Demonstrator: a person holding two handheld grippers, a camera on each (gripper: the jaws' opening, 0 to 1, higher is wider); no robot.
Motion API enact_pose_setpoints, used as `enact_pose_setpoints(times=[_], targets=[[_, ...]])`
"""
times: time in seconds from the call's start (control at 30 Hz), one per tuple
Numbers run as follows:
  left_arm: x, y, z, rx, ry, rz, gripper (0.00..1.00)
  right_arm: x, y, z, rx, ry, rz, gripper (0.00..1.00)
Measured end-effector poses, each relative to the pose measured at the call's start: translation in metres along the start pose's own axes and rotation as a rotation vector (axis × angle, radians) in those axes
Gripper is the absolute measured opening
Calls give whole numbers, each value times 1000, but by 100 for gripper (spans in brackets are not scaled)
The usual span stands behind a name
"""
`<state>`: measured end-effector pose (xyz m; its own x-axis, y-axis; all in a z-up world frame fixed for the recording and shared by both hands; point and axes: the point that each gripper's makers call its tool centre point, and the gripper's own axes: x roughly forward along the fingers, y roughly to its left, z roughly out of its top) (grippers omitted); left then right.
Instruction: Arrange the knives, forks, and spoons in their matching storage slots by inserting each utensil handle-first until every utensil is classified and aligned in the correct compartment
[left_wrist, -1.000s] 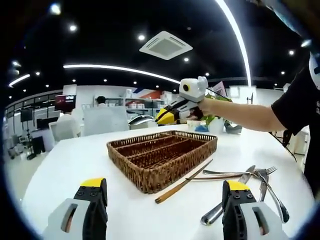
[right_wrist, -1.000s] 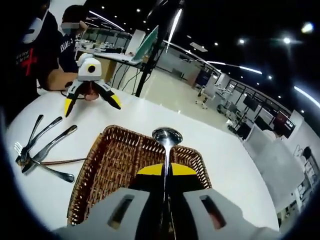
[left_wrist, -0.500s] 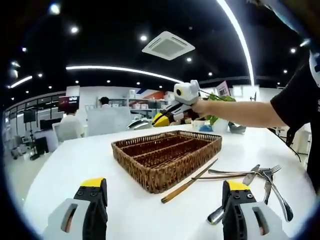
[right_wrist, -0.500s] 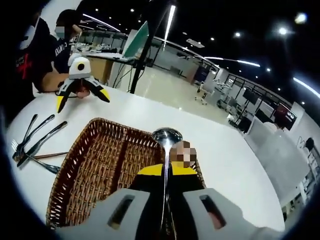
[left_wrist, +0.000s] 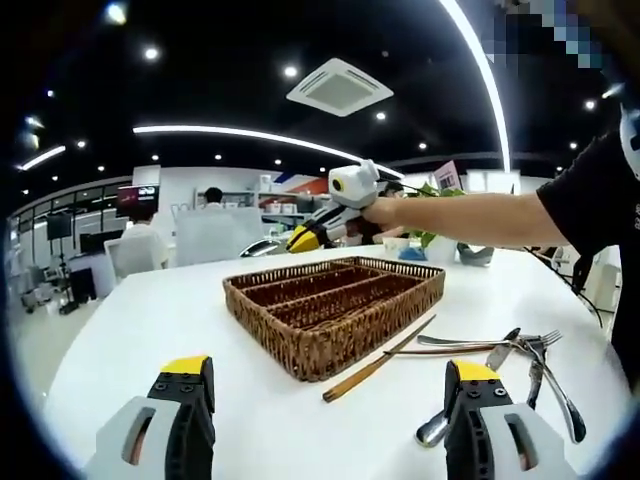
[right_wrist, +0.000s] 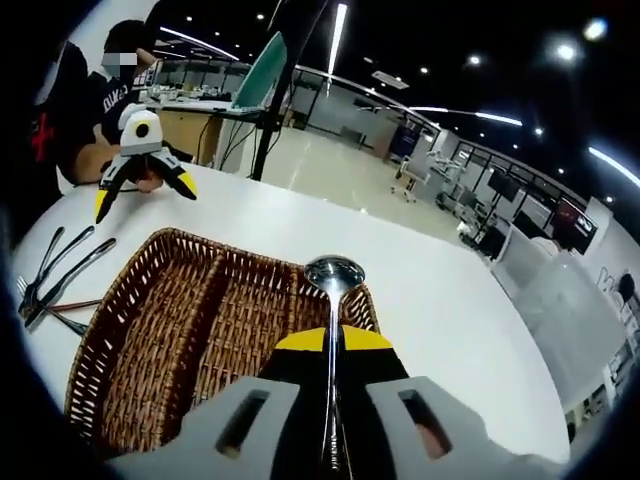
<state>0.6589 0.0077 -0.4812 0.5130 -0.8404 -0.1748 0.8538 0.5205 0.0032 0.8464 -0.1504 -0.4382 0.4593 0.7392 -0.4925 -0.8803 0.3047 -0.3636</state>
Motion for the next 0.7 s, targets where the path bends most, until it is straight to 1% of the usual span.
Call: enact_pose_setpoints(times=[0.2,0.33,0.5,0.6,0.67,0.7], targets=[[-1,3,3,-7,-12,9,100,5,5,-5,2,12,12,0],[-1,3,2,-7,-6,6,100,5,4,-7,7,16,7,0],[-2,3,4,-6,-11,6,100,3,2,-8,14,14,9,0],[-1,4,2,-6,-7,9,100,3,1,-11,24,18,13,0],[-1,7,2,-24,-7,24,100,4,4,-14,34,21,21,0],[-1,7,2,-26,-7,20,100,5,6,-16,38,26,26,0]])
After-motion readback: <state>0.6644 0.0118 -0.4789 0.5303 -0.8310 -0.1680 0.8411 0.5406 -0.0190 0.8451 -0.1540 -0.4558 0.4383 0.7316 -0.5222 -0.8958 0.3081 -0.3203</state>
